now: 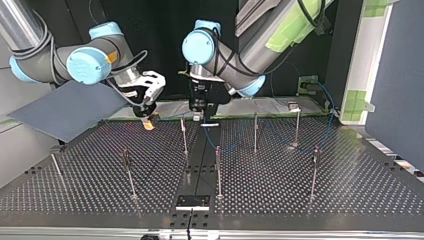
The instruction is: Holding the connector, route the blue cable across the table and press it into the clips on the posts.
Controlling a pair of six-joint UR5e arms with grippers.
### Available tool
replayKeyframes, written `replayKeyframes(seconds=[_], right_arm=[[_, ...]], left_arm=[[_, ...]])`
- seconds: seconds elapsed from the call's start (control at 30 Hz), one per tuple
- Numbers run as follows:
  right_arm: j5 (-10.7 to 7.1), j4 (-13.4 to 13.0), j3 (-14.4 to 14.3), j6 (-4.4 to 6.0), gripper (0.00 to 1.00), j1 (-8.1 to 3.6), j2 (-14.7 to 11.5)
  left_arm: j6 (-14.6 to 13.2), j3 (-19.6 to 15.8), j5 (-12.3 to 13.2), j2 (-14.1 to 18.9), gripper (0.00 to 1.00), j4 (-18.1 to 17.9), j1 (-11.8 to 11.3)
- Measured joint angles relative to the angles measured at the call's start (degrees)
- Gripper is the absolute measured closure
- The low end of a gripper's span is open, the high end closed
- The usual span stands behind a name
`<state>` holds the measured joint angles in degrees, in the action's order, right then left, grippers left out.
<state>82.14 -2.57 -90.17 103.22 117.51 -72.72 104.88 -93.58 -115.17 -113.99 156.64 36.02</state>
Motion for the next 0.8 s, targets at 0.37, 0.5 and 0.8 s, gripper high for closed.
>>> replayKeyframes(seconds=[0.37, 0.5, 0.8], right_arm=[[0.71, -1.42, -1.69, -0.01, 1.0, 0.11, 4.09], [0.79, -1.51, -1.98, -0.02, 1.0, -0.11, 5.98], [1.38, -2.41, -2.61, -0.16, 1.0, -1.13, 9.4]], left_arm=[[0.19, -5.31, 2.99, -2.58, 1.0, -3.49, -1.14], [0.16, -7.46, 4.55, -4.42, 1.0, -3.93, -1.12], [1.84, -6.51, 6.9, -8.84, 1.0, -4.97, -1.28]])
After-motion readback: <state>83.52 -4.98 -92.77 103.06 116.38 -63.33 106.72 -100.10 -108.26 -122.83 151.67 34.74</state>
